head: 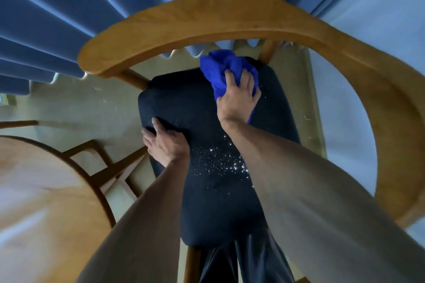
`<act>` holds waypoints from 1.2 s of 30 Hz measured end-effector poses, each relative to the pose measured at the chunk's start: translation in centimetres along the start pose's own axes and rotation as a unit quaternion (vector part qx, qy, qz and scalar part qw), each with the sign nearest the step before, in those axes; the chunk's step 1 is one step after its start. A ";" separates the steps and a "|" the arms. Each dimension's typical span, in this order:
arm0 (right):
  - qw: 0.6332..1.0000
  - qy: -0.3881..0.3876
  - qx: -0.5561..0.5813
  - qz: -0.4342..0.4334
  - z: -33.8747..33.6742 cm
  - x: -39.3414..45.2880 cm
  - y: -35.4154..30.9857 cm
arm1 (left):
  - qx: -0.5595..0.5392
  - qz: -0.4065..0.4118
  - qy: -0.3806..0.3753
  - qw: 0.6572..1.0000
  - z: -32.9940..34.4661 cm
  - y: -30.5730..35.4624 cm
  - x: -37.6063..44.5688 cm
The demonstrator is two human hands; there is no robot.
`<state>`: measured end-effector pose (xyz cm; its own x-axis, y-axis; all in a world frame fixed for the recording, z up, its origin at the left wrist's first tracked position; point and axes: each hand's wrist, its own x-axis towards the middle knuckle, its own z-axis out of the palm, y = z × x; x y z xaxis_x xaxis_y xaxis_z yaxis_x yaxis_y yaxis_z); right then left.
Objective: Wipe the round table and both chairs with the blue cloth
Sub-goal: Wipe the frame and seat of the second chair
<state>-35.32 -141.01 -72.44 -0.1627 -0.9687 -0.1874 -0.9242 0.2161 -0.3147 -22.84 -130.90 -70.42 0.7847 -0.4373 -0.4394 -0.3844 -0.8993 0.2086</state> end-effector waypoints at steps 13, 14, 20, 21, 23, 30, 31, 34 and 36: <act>0.987 0.041 0.030 0.152 -2.2 -1.7 8.5 | 0.024 0.048 -0.011 0.998 2.1 0.9 -4.7; 0.986 0.048 0.026 0.157 -2.2 -1.9 9.2 | 0.022 0.050 -0.008 0.998 2.1 0.9 -4.6; 0.979 0.027 0.144 0.141 -3.0 -1.6 12.3 | 0.003 0.062 0.031 0.998 2.2 -0.4 -4.4; 0.978 0.033 0.153 0.137 -3.0 -1.6 12.0 | 0.001 0.062 0.038 0.997 2.1 -0.8 -4.4; 0.979 0.048 0.142 0.137 -3.0 -1.6 11.3 | -0.008 0.053 0.046 0.997 1.8 -1.7 -4.2; 0.989 0.090 0.079 0.089 -0.9 -4.2 8.5 | -0.063 -0.090 0.010 0.994 -0.4 -9.9 -2.5; 0.989 0.095 0.078 0.079 -0.3 -5.0 7.5 | -0.079 -0.113 0.004 0.990 -0.5 -11.2 -2.1; 0.991 0.098 0.085 0.044 1.4 -7.4 3.2 | -0.099 -0.138 0.000 0.985 -0.9 -13.9 -1.7; 0.995 0.067 0.078 0.012 2.7 -9.5 0.0 | -0.116 -0.143 -0.004 0.983 -0.9 -15.2 -1.6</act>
<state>-32.80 -131.45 -73.19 -0.2387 -0.9683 -0.0735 -0.8562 0.2456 -0.4546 -17.87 -116.54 -72.12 0.8399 -0.1674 -0.5163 -0.0264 -0.9627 0.2692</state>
